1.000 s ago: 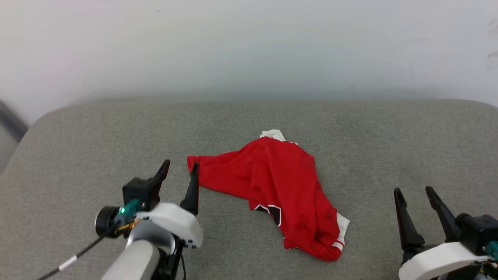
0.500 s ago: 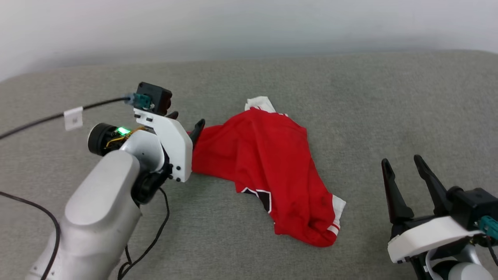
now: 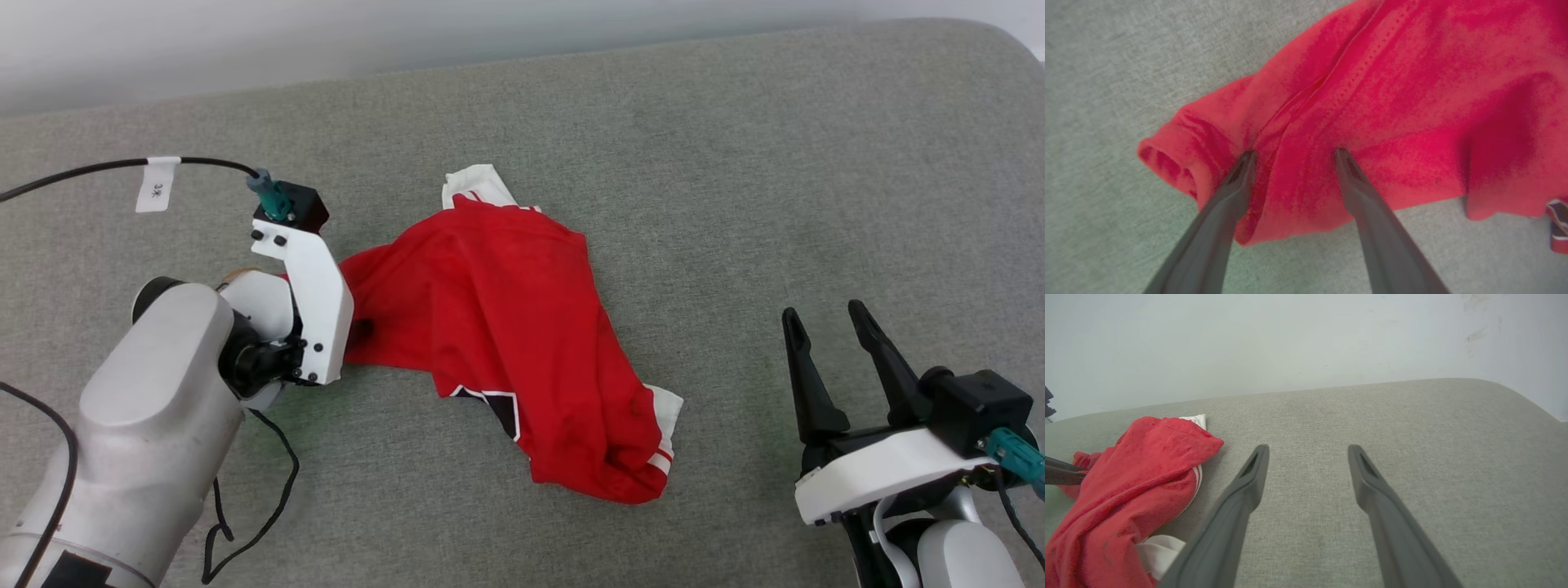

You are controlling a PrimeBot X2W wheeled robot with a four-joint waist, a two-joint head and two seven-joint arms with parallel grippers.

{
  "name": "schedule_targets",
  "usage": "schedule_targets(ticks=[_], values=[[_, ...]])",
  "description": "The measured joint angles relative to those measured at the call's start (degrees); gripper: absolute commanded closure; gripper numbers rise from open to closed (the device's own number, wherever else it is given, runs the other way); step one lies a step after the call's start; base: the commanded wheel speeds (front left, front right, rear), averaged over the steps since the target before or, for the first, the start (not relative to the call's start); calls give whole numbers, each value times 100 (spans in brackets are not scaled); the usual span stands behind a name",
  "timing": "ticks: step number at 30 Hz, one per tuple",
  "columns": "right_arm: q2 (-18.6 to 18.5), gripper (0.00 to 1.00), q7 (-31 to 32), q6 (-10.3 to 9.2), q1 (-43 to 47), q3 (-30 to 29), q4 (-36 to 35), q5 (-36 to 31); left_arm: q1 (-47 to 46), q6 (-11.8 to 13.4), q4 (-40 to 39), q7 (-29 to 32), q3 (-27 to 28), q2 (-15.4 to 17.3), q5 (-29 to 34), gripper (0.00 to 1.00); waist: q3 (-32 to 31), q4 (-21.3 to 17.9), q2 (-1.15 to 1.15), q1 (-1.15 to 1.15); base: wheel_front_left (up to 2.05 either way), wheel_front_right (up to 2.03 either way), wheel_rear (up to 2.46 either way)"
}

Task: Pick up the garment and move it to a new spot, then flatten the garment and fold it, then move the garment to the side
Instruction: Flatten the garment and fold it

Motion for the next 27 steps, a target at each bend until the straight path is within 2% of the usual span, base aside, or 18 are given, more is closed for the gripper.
schedule_targets(ticks=[1, 4, 10, 11, 16, 20, 27], values=[[1, 0, -25, 0, -8, 5, 33, 11, -17, 0, 33, 45, -1, -13, -56, 100, 9, -22, 0, 0, 0, 0, 0], [0, 0, -78, 0, -20, -13, 121, 14, -19, 0, 90, 5, -13, -16, -123, 100, -2, -42, 0, 0, 0, 0, 0], [1, 0, -93, 0, -19, -126, 190, -4, 89, 0, 30, -619, -114, -65, -4, 100, -171, 93, 0, 0, 0, 0, 0], [1, 0, -82, 0, 26, -175, 176, -62, 171, -1, -187, -1047, -111, -64, 78, 100, -313, 226, 0, 0, 0, 0, 0], [2, 0, 13, 0, 188, -307, 109, -152, 510, 112, -780, -1630, -32, 87, 158, 100, -619, 479, 0, 0, 0, 0, 0], [2, 0, 119, 0, 408, -413, -7, -168, 1224, 417, -1462, -1971, 126, 264, 62, 100, -909, 679, 0, 0, 0, 0, 0], [2, 0, 240, 0, 803, -539, -182, -182, 3060, 1170, -2715, -2180, 401, 700, -313, 100, -1372, 958, 0, -1, 0, 0, 0]])
